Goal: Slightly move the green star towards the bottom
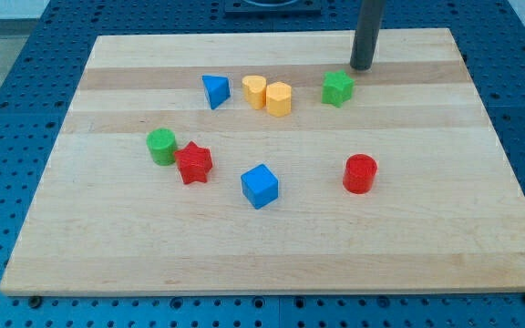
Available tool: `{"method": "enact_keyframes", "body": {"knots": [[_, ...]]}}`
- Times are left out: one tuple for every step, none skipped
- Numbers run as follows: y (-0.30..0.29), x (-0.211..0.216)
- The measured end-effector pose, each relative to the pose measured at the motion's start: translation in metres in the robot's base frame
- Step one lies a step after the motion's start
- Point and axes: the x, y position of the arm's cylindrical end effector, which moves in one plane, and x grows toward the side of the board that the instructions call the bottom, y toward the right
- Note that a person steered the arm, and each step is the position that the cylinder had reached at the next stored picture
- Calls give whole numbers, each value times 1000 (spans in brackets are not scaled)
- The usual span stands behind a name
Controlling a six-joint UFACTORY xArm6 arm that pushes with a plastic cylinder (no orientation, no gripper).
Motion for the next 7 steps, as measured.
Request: {"method": "enact_keyframes", "body": {"knots": [[-15,0],[-26,0],[-26,3],[-26,18],[-26,26],[-26,26],[-26,35]]}}
